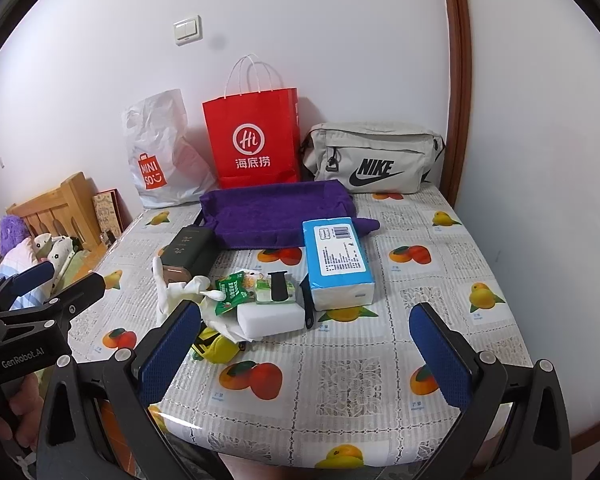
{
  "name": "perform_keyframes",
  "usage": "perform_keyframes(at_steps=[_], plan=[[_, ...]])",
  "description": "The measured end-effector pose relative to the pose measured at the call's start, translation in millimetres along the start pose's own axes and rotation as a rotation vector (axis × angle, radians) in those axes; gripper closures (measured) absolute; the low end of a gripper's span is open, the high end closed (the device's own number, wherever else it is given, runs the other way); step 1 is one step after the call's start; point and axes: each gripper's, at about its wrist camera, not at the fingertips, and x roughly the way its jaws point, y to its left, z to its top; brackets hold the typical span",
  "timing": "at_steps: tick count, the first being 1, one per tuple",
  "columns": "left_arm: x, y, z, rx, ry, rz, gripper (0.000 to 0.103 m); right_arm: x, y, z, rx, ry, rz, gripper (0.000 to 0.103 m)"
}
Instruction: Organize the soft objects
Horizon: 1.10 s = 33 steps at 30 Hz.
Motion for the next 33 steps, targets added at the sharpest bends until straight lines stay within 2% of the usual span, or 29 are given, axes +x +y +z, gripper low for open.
perform_keyframes(at_steps=[33], plan=[[-1.9,4.9,-0.4,0.001,-0.007,-0.006,0.000,-3.2,4.9,3.2,-0.015,-0.006,0.009,0.000]])
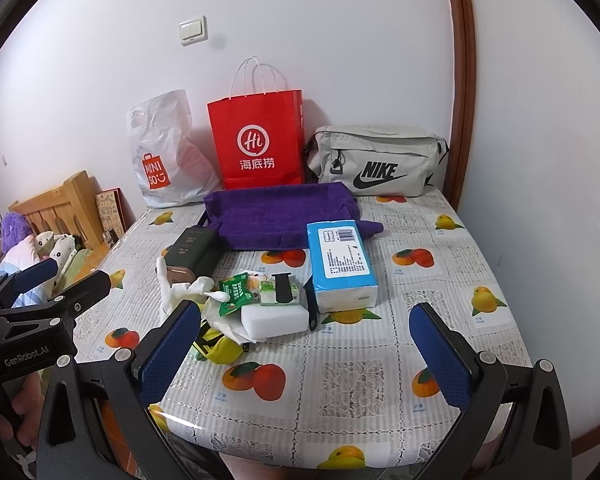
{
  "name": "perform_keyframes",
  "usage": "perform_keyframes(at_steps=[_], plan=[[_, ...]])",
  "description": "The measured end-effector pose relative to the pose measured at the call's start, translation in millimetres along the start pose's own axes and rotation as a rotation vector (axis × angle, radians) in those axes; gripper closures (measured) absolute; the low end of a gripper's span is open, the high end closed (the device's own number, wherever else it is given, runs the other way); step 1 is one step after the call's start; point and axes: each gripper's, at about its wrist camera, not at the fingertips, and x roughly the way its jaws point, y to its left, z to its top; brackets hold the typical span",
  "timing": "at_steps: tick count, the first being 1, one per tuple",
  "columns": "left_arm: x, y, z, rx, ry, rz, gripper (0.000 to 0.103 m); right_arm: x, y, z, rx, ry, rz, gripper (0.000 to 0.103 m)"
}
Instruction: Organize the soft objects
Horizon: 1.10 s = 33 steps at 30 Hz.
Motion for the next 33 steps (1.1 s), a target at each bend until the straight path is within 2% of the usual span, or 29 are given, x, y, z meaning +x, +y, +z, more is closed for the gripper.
perform_keyframes(at_steps=[7,15,20,26,30,33], plan=[[7.6,10.4,6.5,-0.008,0.015,0.022,0.000,14.7,-1.3,0.2,-0.007,0.019,0.009,0.000],[61.2,39.4,-8.2,-0.057,0.118,0.063,0.000,57.8,-9.7,-13.9,0.007,0.101,0.022,0.000],[90.4,45.0,-23.1,-0.063,0.182,0.059,0.000,79.7,-12.7,-25.6,0.017,0.146,0.090,0.000],[124.5,51.7,-38.5,-0.061,0.243,0.083,0.000,106.0,-11.5,-35.4,0.006,0.190,0.102,0.000],[138.7,62.2,-42.0,-0.083,0.250,0.087,0.000,123.7,-13.4,-40.1,0.018,0.218,0.122,0.000],[150.4,65.7,-41.5,-0.084,0.227,0.055,0.000,136.2,-15.4,-44.4,0.025,0.241,0.118,0.000]])
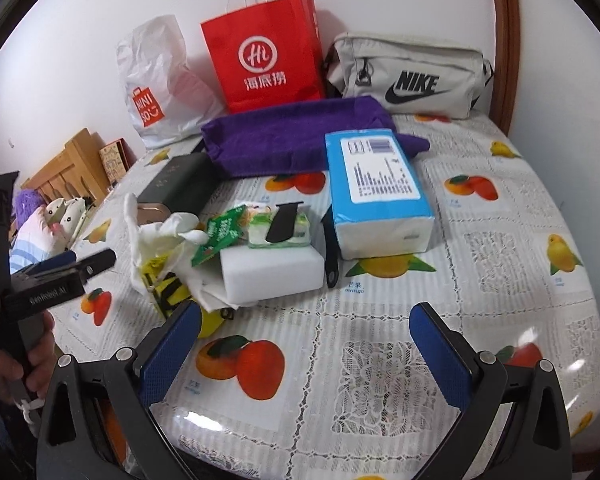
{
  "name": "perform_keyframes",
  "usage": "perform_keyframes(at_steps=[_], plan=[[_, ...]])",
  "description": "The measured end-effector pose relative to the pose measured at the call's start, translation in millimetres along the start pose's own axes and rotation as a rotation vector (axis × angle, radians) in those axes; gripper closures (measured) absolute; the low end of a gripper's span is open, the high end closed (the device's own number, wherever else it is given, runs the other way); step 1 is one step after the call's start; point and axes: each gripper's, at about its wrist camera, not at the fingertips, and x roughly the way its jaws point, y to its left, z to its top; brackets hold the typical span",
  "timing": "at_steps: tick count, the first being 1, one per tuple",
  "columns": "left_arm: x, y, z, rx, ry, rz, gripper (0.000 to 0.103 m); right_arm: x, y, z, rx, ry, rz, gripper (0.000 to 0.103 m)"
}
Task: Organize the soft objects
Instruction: 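Close the left tool on the white glove while the right tool closes on the white sponge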
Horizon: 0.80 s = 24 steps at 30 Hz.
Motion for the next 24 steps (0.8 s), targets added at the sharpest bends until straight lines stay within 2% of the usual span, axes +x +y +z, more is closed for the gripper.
perform_keyframes(at_steps=[4,10,12,15,17,19,24], plan=[[20.8,-2.2,4.6,0.007,0.015,-0.034,0.001,11.8,-3.5,-0.7,0.007,0.018,-0.002,0.000],[45.5,-5.4,11.3,0.020,0.025,-0.045,0.009,22.5,-4.8,-0.4,-0.008,0.024,0.004,0.001],[52.8,-6.3,13.1,0.019,0.033,-0.059,0.017,27.7,-4.9,1.3,-0.004,0.029,0.013,0.001],[63.9,-8.7,12.3,0.030,0.055,-0.086,0.036,35.2,-1.9,3.8,0.008,0.034,0.060,0.001],[68.3,-8.1,10.2,0.029,0.068,-0.109,0.065,42.3,1.3,5.3,0.006,0.043,0.089,0.001],[70.4,-5.7,7.8,0.023,0.073,-0.139,0.076,49.4,3.8,6.5,0.001,0.052,0.091,0.001],[69.6,5.6,4.6,-0.013,0.080,-0.173,0.078,69.8,2.0,12.3,0.049,0.076,0.153,0.001]])
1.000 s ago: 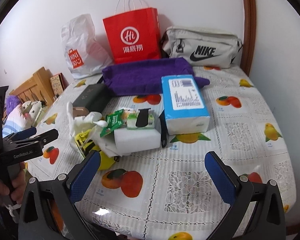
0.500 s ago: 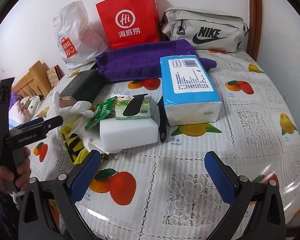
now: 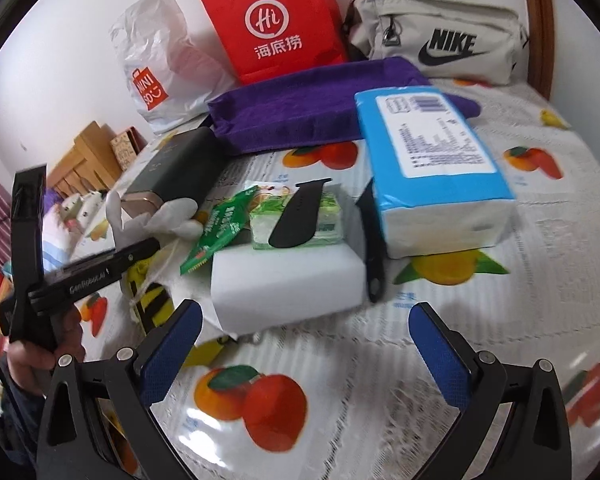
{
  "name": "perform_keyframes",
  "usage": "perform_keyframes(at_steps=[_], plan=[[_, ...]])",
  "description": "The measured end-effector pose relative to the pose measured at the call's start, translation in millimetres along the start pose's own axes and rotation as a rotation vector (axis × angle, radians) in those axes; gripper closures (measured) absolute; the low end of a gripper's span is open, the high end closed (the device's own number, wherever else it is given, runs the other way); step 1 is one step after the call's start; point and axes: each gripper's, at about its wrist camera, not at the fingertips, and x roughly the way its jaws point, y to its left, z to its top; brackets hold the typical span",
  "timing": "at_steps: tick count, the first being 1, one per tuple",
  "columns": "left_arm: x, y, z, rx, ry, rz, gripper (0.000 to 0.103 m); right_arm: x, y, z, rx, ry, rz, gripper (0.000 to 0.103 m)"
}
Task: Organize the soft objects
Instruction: 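Close the left tool on the white glove while the right tool closes on the white sponge, then lift the glove with the left tool while the right tool lifts the sponge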
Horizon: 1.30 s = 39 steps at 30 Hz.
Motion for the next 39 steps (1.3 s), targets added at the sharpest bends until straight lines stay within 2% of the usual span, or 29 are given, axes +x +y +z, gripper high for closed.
perform_keyframes(at_steps=[4,7,10,11,17,25,30,35,39], plan=[[3.5,5.0,-4.5,-0.011,0.011,-0.005,0.078,11.6,-1.3,4.6,0.027,0.012,0.033,0.001],[2.2,5.7,-4.7,-0.014,0.011,-0.007,0.078,20.0,0.6,6.1,0.019,0.008,0.010,0.001],[1.8,6.7,-5.1,-0.013,0.011,-0.010,0.078,15.2,6.8,3.6,-0.026,-0.028,0.022,0.019],[1.6,7.2,-5.4,-0.014,0.011,-0.010,0.078,13.8,9.1,3.3,-0.039,-0.029,0.022,0.020],[-5.2,7.5,-6.5,-0.020,0.009,-0.003,0.078,1.7,21.6,-4.5,-0.128,-0.042,-0.001,0.021],[-26.9,15.9,-8.6,-0.046,-0.020,0.050,0.080,-34.3,13.0,-25.7,-0.167,-0.050,-0.031,0.021],[-41.3,18.1,-10.3,-0.056,-0.047,0.065,0.083,-51.4,-16.0,-42.7,-0.124,-0.061,-0.120,0.021],[-54.2,14.7,-8.4,-0.044,-0.070,0.052,0.093,-60.3,-43.1,-52.2,-0.053,-0.067,-0.156,0.021],[-58.4,9.2,-7.0,-0.021,-0.071,0.039,0.094,-61.0,-48.3,-51.3,-0.029,-0.069,-0.167,0.021]])
